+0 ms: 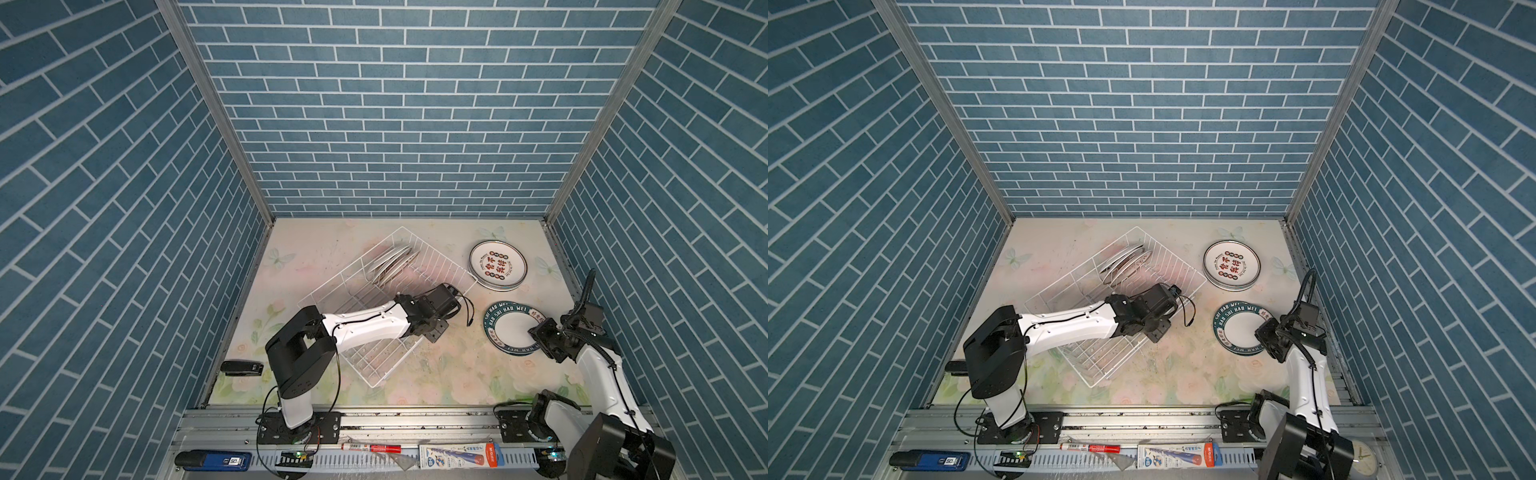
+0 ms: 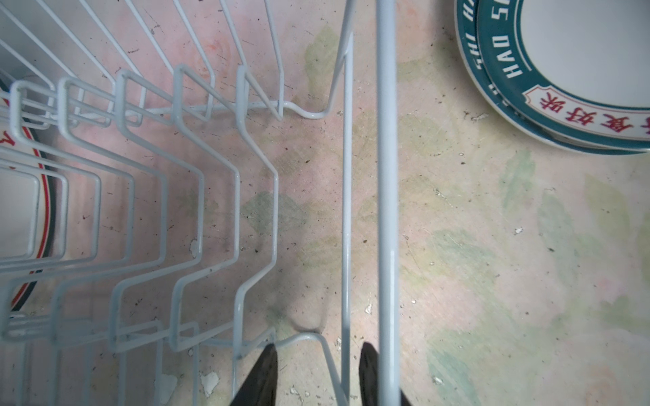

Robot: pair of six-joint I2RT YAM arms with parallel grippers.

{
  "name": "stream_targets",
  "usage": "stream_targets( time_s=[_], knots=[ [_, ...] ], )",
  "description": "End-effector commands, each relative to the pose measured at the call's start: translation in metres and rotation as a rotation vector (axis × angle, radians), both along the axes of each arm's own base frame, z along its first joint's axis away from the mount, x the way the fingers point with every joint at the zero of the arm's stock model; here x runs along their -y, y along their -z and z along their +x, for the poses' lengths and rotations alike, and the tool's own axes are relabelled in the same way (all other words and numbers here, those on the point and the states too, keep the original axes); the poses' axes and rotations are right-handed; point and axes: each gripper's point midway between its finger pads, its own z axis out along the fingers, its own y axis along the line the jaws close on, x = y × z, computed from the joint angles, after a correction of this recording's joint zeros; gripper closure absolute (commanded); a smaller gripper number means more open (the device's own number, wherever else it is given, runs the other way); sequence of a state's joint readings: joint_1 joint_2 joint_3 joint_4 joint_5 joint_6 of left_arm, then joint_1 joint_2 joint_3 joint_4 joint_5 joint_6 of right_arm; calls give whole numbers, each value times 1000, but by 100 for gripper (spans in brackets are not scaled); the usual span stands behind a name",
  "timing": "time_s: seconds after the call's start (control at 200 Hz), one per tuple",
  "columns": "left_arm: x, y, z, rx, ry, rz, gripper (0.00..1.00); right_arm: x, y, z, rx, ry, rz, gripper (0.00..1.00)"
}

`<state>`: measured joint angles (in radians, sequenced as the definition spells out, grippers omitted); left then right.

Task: Unload the plates from the dish rack
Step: 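Open the right gripper and raise it off the plates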

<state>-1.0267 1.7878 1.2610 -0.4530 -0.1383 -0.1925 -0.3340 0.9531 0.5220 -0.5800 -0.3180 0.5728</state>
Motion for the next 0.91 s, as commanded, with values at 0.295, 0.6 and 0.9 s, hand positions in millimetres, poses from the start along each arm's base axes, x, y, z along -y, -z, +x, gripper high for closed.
stream_targets(
  time_s=[0.295, 0.6, 0.9],
  knots=[
    [-10, -18, 8, 24, -15, -3, 55, 19, -1, -7, -139, 1, -171, 50],
    [-6, -33, 6, 31, 0, -48, 45, 15, 10, -5, -176, -19, -160, 43],
    [-4, -59, 2, 54, 17, -108, 40, 4, 14, 5, -162, -44, -131, 42]
  ],
)
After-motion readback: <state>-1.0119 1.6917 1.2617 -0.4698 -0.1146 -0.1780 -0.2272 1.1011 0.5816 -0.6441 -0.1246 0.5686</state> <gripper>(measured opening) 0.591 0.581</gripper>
